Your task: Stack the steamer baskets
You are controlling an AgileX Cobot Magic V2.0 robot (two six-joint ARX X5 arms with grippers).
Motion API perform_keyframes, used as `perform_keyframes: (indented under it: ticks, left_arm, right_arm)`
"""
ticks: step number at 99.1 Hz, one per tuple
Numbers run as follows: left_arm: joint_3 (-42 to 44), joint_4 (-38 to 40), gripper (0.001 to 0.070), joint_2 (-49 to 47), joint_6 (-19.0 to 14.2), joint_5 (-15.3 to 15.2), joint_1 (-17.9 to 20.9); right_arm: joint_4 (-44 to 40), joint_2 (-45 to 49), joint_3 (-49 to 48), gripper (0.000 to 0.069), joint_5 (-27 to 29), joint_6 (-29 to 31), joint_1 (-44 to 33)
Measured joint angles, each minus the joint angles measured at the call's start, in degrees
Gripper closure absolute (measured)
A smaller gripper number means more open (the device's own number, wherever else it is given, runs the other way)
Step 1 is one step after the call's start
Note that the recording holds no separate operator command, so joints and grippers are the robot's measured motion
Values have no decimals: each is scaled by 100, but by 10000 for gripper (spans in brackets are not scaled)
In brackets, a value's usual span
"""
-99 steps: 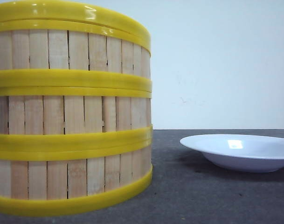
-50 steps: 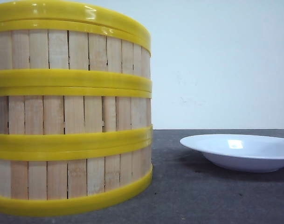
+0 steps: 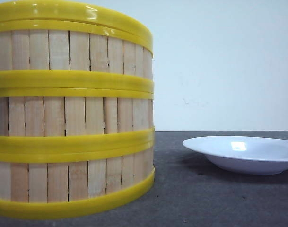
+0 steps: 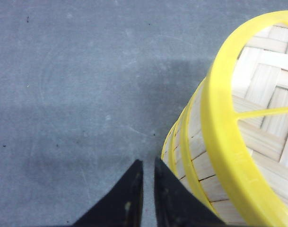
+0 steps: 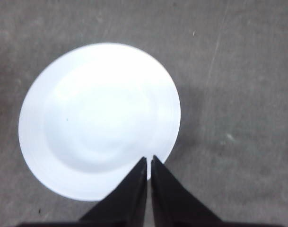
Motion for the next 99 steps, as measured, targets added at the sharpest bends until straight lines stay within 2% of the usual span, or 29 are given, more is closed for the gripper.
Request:
perform_keyframes:
  ticks: [12,20,33,65,81,99]
  left_arm:
    - [-245,238,695,-376,79,-415,151]
    - [-778,597,695,-874,83,-531,354]
    - [-1836,1377,695,-1716,109,-538,575]
    - [-4192,2708,695,-3440,146,-538,588]
    - [-4774,3010,696,-4212,173,-538,588]
    - [-4883,3342,696,-4256,254,-529,581]
  right_arm:
    - [240,0,0,682,0,2,0]
    - [393,0,0,682,0,2,-2]
    - [638,0,0,682,0,2,-2]
    - [1209,0,0,682,0,2,0]
    - [1482,0,0,682,0,2,-2]
    - [1725,-2,0,682,-2,2,-2]
